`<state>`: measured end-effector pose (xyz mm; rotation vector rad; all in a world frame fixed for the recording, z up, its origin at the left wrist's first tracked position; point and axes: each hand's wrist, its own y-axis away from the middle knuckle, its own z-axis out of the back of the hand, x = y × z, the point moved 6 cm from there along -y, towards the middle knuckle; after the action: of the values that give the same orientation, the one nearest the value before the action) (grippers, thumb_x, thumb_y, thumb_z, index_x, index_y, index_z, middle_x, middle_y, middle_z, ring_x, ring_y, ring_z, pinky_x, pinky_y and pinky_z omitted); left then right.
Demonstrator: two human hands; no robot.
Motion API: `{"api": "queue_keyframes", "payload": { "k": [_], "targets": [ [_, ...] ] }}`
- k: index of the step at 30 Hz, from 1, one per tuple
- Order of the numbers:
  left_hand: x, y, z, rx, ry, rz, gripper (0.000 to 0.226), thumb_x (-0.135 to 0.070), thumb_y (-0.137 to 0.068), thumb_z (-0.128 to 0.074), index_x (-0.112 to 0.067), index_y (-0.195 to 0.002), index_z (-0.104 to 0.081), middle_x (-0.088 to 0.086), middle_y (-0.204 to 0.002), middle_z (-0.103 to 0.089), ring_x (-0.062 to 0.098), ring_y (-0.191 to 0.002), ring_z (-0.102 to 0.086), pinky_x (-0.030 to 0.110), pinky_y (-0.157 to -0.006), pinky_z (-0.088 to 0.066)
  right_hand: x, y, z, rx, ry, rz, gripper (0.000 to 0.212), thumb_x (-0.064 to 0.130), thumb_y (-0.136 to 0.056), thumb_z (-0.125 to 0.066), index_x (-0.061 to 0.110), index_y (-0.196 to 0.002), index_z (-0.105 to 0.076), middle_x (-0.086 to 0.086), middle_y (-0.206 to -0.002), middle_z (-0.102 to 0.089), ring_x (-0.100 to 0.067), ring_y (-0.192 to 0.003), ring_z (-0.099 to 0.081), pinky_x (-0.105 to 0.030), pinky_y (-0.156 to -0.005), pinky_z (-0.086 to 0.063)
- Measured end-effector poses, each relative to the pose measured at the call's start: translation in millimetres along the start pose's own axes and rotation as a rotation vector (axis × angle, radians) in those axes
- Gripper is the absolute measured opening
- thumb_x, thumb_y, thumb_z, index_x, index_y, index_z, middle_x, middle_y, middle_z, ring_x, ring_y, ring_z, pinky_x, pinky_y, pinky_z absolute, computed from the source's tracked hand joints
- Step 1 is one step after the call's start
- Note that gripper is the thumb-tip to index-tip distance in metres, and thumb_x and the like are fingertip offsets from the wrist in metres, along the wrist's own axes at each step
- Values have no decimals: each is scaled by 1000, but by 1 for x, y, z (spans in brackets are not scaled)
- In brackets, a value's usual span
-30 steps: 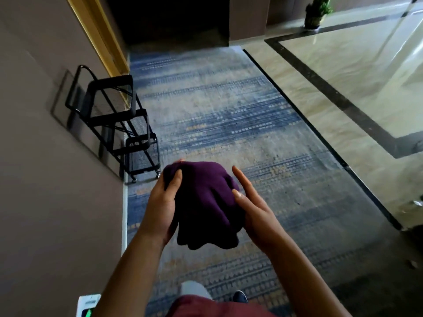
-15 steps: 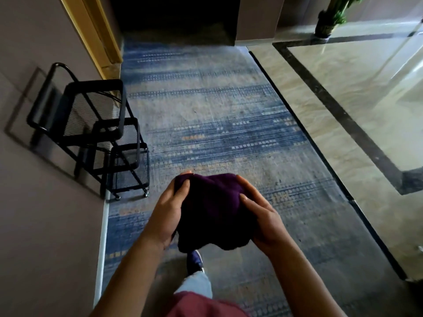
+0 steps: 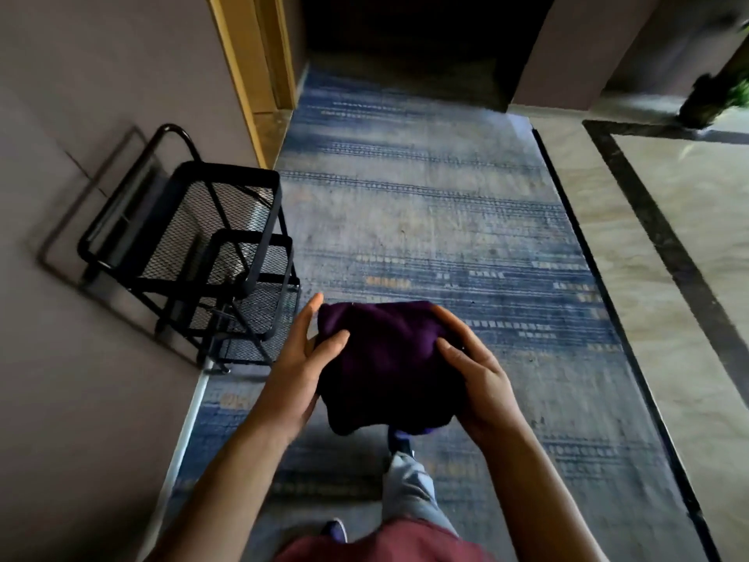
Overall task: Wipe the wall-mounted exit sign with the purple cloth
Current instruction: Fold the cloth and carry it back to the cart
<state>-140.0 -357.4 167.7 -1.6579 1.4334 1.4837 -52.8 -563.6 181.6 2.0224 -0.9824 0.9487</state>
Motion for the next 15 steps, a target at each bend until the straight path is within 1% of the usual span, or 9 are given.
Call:
{"api": "queue_keyframes", "payload": {
  "k": [3, 5, 6, 8, 9, 10, 12, 13, 15],
  "targets": [
    [-5, -46, 3, -69, 12, -28, 79, -27, -80, -81, -55, -144, -44, -3, -135, -70, 16, -128, -64, 35, -107, -50, 11, -78, 3, 64, 34, -46, 43, 9, -91, -63, 22, -132, -69, -11, -138, -66, -28, -129, -62, -35, -102, -54],
    [-10, -70, 8, -145, 34, -45, 78, -26, -79, -82, -59, -139, -46, -2, -138, -68, 17, -130, -63, 41, -109, -47, 19, -125, -3, 118, 102, -96, 43, 10, -91, -65, 23, -132, -69, -11, -137, -66, -28, -128, -63, -37, -101, -54],
    [-14, -81, 10, -169, 35, -53, 77, -25, -79, -82, -61, -138, -46, -3, -139, -68, 17, -131, -62, 41, -109, -47, 25, -146, -8, 147, 131, -106, 43, 9, -92, -66, 23, -133, -68, -11, -137, -67, -28, -126, -64, -36, -98, -55],
    [-18, -101, 16, -228, 58, -50, 75, -23, -82, -79, -64, -135, -46, -5, -139, -67, 15, -131, -62, 37, -107, -51, 33, -186, -19, 213, 189, -133, 43, 8, -94, -65, 25, -133, -69, -7, -136, -68, -24, -124, -65, -31, -94, -56],
    [-19, -110, 21, -272, 73, -42, 73, -21, -83, -77, -65, -133, -47, -6, -138, -68, 13, -129, -63, 36, -106, -53, 36, -205, -27, 242, 226, -141, 43, 9, -93, -66, 27, -132, -69, -4, -136, -68, -21, -125, -65, -31, -95, -55],
    [-20, -117, 26, -315, 91, -32, 71, -20, -83, -75, -68, -130, -48, -7, -137, -68, 13, -127, -64, 38, -106, -54, 38, -222, -35, 271, 272, -140, 43, 9, -92, -67, 30, -130, -70, 0, -136, -68, -19, -127, -64, -32, -99, -53],
    [-17, -129, 39, -392, 120, -9, 70, -21, -84, -72, -70, -128, -48, -10, -138, -68, 13, -128, -64, 48, -110, -50, 35, -254, -53, 333, 391, -145, 41, 8, -92, -67, 33, -124, -74, 4, -135, -69, -16, -130, -61, -33, -107, -48],
    [-15, -133, 47, -424, 120, -2, 71, -23, -84, -72, -70, -130, -47, -10, -141, -65, 14, -131, -62, 52, -112, -47, 30, -267, -63, 365, 447, -147, 40, 6, -93, -65, 33, -121, -76, 5, -132, -71, -13, -128, -62, -29, -106, -48],
    [-13, -142, 64, -474, 118, 9, 74, -32, -82, -75, -71, -135, -41, -10, -149, -58, 16, -136, -58, 58, -114, -43, 19, -292, -82, 428, 512, -154, 41, 0, -96, -61, 32, -115, -78, 8, -125, -74, -6, -120, -65, -19, -98, -50]
  ]
}}
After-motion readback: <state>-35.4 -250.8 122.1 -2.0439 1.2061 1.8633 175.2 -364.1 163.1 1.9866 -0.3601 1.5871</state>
